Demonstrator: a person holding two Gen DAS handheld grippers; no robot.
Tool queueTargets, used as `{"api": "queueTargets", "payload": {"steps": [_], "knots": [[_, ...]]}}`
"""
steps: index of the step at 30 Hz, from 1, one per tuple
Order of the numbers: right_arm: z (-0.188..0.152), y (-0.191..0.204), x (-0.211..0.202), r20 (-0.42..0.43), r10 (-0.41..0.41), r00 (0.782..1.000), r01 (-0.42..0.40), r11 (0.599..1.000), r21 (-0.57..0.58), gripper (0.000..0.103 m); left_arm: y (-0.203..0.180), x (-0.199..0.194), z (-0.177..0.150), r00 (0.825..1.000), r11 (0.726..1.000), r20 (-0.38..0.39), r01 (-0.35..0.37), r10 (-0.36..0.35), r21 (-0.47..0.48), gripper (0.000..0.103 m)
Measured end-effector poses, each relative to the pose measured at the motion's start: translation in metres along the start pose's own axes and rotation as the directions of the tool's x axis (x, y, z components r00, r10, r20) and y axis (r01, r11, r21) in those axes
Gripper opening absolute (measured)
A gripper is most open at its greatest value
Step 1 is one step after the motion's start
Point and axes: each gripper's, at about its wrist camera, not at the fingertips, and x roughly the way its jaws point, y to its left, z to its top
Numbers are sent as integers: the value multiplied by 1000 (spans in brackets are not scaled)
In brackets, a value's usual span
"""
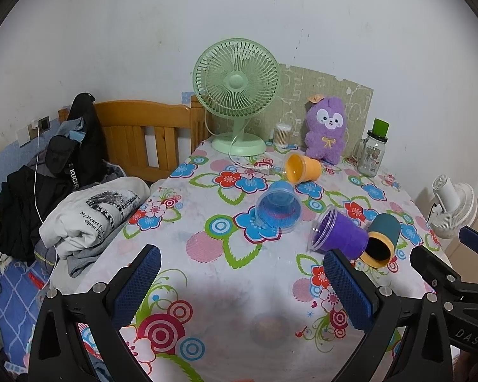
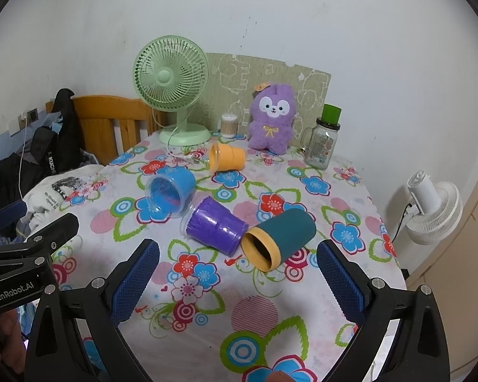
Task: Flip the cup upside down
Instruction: 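Reach the right tool to the teal yellow-rimmed cup and grasp it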
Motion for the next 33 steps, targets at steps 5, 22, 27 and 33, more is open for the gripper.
{"api": "queueTargets", "payload": {"steps": [5, 22, 27, 33], "knots": [[1, -1, 8, -16, 1, 1000, -1, 1000, 1, 100, -1, 8, 1, 1000, 1000, -14, -1, 1, -2, 103], [-7, -57, 58, -135, -67, 989, 81, 992, 99, 100, -12, 56, 2, 994, 1000, -107, 23, -22, 8, 103], [-6, -67, 74, -169, -47, 984, 69, 990, 124, 100, -21, 71, 3, 991, 999, -128, 39, -37, 14, 103], [9, -93, 101, -191, -14, 981, 67, 960, 272, 100, -41, 87, 14, 988, 994, -125, 99, -92, 54, 103]]}}
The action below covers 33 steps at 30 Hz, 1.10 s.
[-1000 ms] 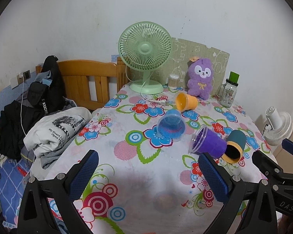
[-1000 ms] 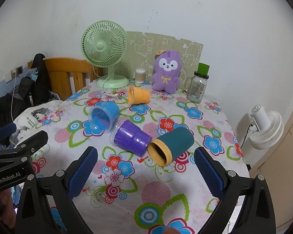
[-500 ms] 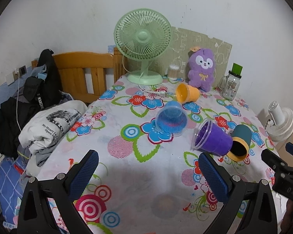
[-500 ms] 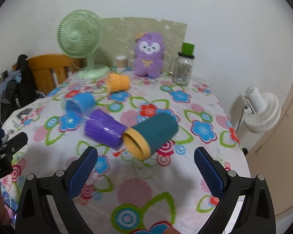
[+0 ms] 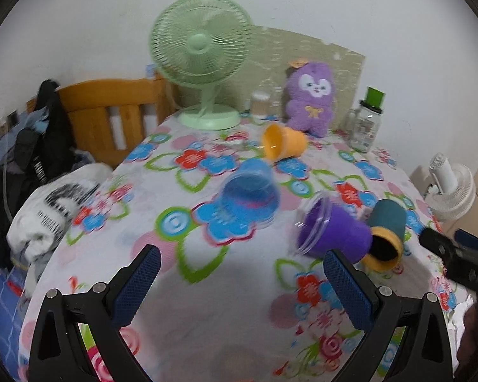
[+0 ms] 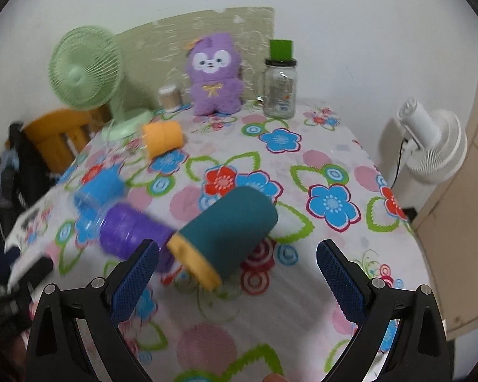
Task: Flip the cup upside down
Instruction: 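Reach the right tool to the teal yellow-rimmed cup and grasp it, then lift the teal cup off the table with the right tool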
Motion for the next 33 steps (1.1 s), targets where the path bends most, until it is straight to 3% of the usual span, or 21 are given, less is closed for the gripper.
{"api": "queueTargets", "payload": {"steps": [4, 11, 19, 20, 22, 24, 33], "knots": [[12, -6, 22, -34, 20, 999, -17, 997, 76, 100, -22, 26, 2, 998, 996, -50, 39, -35, 83, 103], [20, -13, 76, -149, 71, 986, -41, 979, 200, 100, -33, 56, 3, 990, 995, -116, 84, -76, 62, 103], [26, -13, 112, -201, 123, 972, -71, 966, 248, 99, -36, 74, 2, 986, 994, -146, 91, -82, 57, 103], [27, -13, 115, -203, 133, 970, -81, 965, 248, 97, -36, 76, 2, 985, 994, -148, 93, -84, 57, 103], [27, -12, 120, -214, 147, 966, -94, 967, 237, 78, -37, 77, 2, 985, 994, -150, 94, -85, 56, 103], [26, -10, 125, -228, 184, 956, -130, 964, 233, 73, -37, 77, 2, 985, 994, -150, 93, -83, 56, 103], [27, 2, 92, -156, 191, 969, -165, 973, 162, 70, -32, 63, 3, 988, 995, -130, 85, -78, 50, 103]]}}
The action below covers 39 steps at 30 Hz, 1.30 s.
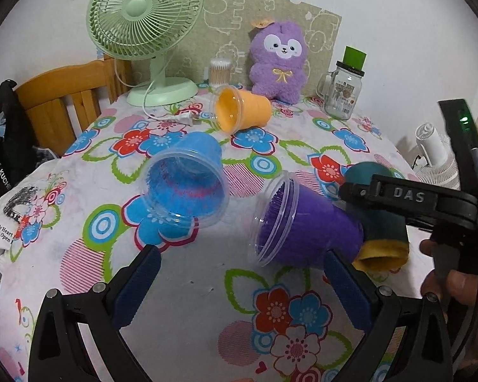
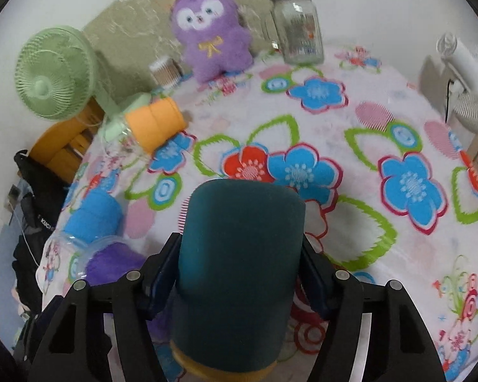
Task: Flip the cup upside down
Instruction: 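Lift the teal cup off the table with the right tool, then bring the teal cup to the left tool while the left tool grasps it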
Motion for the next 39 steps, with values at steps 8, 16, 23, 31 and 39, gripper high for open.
{"api": "queueTargets", "payload": {"steps": [8, 16, 23, 31, 39], "knots": [[-8, 10, -59, 107, 22, 994, -17, 999, -52, 69, 9, -25, -5, 999, 999, 36, -8, 9, -31, 103], [-33, 18, -107, 142, 70, 987, -54, 992, -115, 68, 18, -64, -17, 996, 999, 86, -10, 14, -51, 103], [-74, 28, -131, 34, 166, 986, -154, 962, -224, 51, 37, -96, -35, 992, 996, 118, -31, 41, -89, 103], [-113, 31, -117, -49, 123, 991, -132, 953, -272, 51, 53, -115, -58, 993, 986, 109, -29, 47, -162, 103], [-117, 40, -133, -16, 113, 993, -112, 941, -320, 59, 39, -119, -67, 995, 991, 101, 3, 11, -136, 103]]}}
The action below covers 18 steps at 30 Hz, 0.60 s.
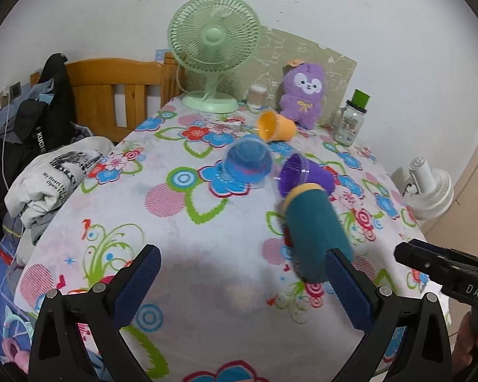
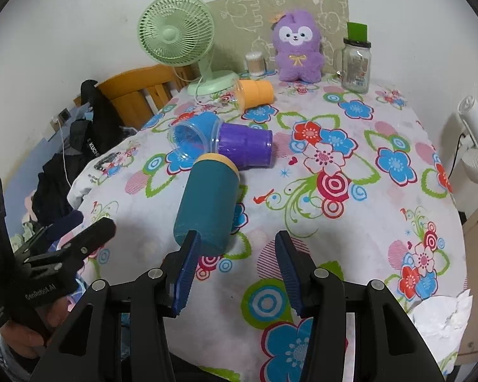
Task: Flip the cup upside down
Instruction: 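Bring the teal cup to the left tool while the left tool grasps it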
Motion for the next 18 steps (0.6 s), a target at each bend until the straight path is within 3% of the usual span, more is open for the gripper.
{"api": "queueTargets", "payload": {"steps": [3, 4, 13, 18], "knots": [[-4, 3, 2, -12, -34, 999, 34, 999, -24, 93, -10, 0, -3, 1000, 999, -2, 15, -15, 28, 103], [-6, 4, 2, -7, -44, 999, 44, 999, -33, 96, -14, 1, -3, 1000, 999, -5, 19, -19, 36, 103], [-11, -12, 5, -18, -54, 998, 54, 999, -5, 96, -25, 28, 1, 997, 997, -62, 39, -35, 66, 103], [-12, -22, 7, -23, -55, 998, 55, 998, 14, 96, -19, 53, 0, 995, 999, -100, 5, 0, 50, 103]]}}
